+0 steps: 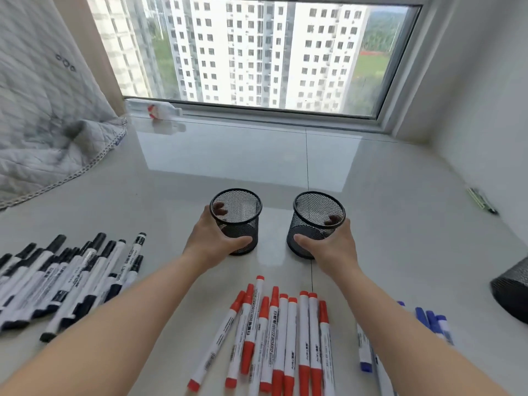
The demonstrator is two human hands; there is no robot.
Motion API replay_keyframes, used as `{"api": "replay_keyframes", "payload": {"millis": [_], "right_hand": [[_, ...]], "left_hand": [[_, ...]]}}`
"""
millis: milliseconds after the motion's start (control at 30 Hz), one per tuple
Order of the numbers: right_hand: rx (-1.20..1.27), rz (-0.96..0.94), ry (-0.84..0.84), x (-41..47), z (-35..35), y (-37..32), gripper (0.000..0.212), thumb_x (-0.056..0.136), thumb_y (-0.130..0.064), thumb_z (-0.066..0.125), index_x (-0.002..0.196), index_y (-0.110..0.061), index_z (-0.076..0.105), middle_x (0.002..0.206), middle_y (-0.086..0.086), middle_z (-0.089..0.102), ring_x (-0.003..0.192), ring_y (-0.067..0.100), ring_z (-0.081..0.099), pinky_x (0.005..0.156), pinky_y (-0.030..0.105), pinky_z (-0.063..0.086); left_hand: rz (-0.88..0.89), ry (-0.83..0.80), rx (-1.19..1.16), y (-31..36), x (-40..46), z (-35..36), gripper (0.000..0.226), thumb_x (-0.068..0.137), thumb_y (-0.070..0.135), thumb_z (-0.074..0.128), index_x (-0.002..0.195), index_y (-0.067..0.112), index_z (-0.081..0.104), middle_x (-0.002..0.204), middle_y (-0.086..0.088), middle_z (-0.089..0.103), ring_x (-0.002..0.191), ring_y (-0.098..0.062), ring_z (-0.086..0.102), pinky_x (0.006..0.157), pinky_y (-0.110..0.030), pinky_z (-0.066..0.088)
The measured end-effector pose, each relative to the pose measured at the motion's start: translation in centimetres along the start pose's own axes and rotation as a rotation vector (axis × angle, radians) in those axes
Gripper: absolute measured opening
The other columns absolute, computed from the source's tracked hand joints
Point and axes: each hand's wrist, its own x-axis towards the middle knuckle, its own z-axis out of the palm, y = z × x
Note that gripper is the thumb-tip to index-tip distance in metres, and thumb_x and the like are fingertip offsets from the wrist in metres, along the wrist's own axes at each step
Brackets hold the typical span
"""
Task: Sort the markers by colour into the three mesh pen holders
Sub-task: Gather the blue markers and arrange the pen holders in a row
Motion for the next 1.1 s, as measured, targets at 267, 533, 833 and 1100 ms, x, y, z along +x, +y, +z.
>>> {"api": "replay_keyframes", "payload": {"millis": [267,533,833,1100], "right_hand": [[0.001,-0.019,-0.051,-1.6,0.0,0.0,0.069,0.06,-0.034,0.083,0.109,-0.025,0.035,0.108,-0.008,0.047,0.099,0.013,0.046,0.077,0.023,0.035],[-0.256,-0.1,-0.139,-3.6,-4.6,0.2,0.082,0.076,-0.027,0.074,0.141,-0.013,0.026,0.142,0.004,0.033,0.131,0.019,0.035,0.103,0.027,0.031],[-0.249,-0.163,0.325,-6.9,-16.0,4.9,0.037,0.08,-0.008,0.06,0.116,-0.011,0.05,0.108,0.002,0.049,0.101,0.02,0.05,0.082,0.029,0.038],[0.003,0.24,0.824,-6.0,-22.6,10.6,0.073,0.062,-0.018,0.081,0.123,-0.001,0.044,0.123,0.022,0.046,0.116,0.034,0.043,0.094,0.044,0.044]], "left_hand": [[-0.042,0.011,-0.07,0.1,-1.4,0.4,0.077,0.058,0.036,0.084,0.121,0.027,0.04,0.117,0.011,0.049,0.111,-0.011,0.047,0.092,-0.023,0.034],[-0.161,0.098,-0.08,1.9,-5.4,0.5,0.108,0.067,0.032,0.08,0.146,0.019,0.008,0.148,-0.006,0.017,0.137,-0.02,0.024,0.112,-0.039,0.027],[0.32,0.003,0.262,8.2,-11.6,5.3,0.033,0.081,0.024,0.064,0.112,0.023,0.055,0.108,0.009,0.049,0.092,-0.009,0.054,0.077,-0.027,0.045],[0.342,-0.4,0.615,10.7,-12.5,10.6,0.054,0.087,0.03,0.051,0.137,0.025,0.034,0.138,0.006,0.033,0.117,-0.016,0.047,0.087,-0.029,0.043]]}}
